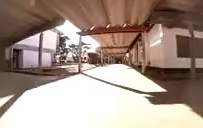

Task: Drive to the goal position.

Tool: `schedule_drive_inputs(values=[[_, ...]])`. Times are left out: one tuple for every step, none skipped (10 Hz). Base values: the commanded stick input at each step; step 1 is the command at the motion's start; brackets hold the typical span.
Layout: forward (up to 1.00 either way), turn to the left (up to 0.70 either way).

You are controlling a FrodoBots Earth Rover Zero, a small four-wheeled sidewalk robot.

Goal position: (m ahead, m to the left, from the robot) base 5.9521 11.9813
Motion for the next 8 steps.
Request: schedule_drive_inputs(values=[[0.5,0.5],[0.5,0.5],[0.5,0.5],[0.5,0.5],[0.5,0.5],[0.5,0.5],[0.5,0.49],[0.5,0.46]])
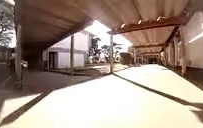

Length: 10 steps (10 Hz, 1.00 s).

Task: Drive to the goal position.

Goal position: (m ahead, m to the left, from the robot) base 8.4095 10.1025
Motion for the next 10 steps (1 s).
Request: schedule_drive_inputs(values=[[0.5,0.06],[0.5,0.0],[0.5,0.0],[0.5,0.0],[0.5,0.0],[0.5,0.0],[0.5,0.0],[0.5,0.0],[0.5,0.0],[0.5,0.0]])
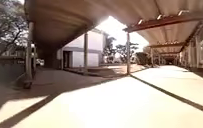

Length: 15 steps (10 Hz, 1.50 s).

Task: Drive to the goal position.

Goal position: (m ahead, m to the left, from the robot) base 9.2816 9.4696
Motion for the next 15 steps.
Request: schedule_drive_inputs(values=[[0.5,0.0],[0.5,0.0],[0.5,0.0],[0.5,0.0],[0.5,0.02],[0.5,0.42],[0.5,0.49],[0.5,0.5],[0.5,0.5],[0.5,0.5],[0.5,0.5],[0.5,0.5],[0.5,0.48],[0.5,0.42],[0.5,0.0]])
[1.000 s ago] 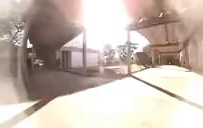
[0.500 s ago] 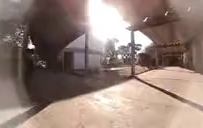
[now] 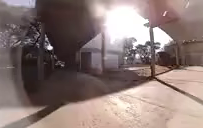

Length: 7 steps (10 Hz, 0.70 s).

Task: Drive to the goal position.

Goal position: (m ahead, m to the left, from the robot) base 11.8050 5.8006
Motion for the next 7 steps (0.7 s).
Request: schedule_drive_inputs(values=[[0.5,0.0],[0.5,0.0],[0.5,0.0],[0.5,0.0],[0.5,0.0],[0.5,0.0],[0.5,0.0]])
